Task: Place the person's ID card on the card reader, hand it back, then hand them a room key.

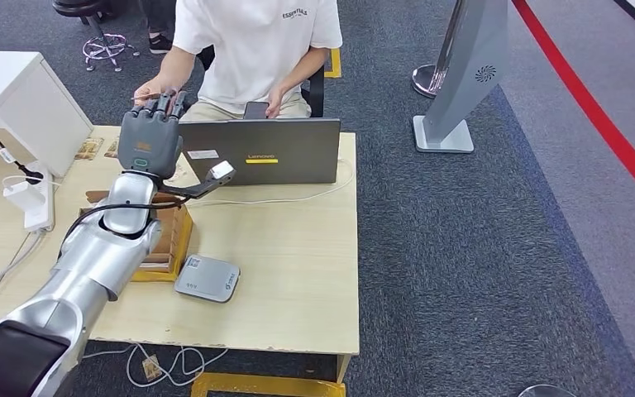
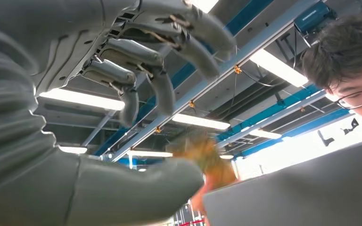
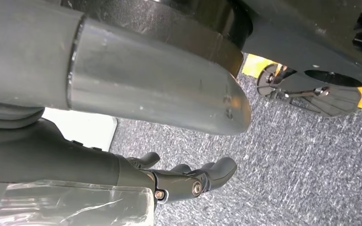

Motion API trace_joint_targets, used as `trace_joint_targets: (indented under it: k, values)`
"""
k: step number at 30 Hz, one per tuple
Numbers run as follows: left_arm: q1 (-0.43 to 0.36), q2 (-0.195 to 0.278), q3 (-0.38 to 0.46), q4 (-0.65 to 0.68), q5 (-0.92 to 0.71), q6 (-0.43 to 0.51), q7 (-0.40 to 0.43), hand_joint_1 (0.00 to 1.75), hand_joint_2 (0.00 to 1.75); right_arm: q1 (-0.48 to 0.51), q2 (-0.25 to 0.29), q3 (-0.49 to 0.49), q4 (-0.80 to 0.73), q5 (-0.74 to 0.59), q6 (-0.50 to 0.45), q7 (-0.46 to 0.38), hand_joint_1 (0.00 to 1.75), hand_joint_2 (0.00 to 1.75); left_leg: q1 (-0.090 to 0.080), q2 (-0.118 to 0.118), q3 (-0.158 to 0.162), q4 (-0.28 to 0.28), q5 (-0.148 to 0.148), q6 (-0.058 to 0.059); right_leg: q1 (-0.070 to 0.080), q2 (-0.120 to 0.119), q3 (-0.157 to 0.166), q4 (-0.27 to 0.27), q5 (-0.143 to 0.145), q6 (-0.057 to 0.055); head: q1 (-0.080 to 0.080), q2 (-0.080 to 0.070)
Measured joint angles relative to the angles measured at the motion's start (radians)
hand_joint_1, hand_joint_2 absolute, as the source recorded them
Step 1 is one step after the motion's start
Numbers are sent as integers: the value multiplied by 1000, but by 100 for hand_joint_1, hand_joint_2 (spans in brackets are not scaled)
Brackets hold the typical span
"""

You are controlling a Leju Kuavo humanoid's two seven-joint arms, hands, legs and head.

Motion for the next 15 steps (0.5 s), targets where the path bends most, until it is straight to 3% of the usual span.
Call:
trace_joint_targets:
  k: [9, 15]
  values:
    - [80, 55, 85, -88, 76, 35, -111, 0, 175, 10, 0, 0, 0, -4, -11, -6, 0, 0, 0, 0, 0, 0, 0, 0, 0, 0, 0, 0, 0, 0, 0, 0]
    - [177, 146, 179, -209, 202, 49, -187, 0, 175, 18, 0, 0, 0, -22, -20, -25, 0, 0, 0, 4, 1, -2, -1, -2, 0, 5, 2, 1, -1, -1, 1, 0]
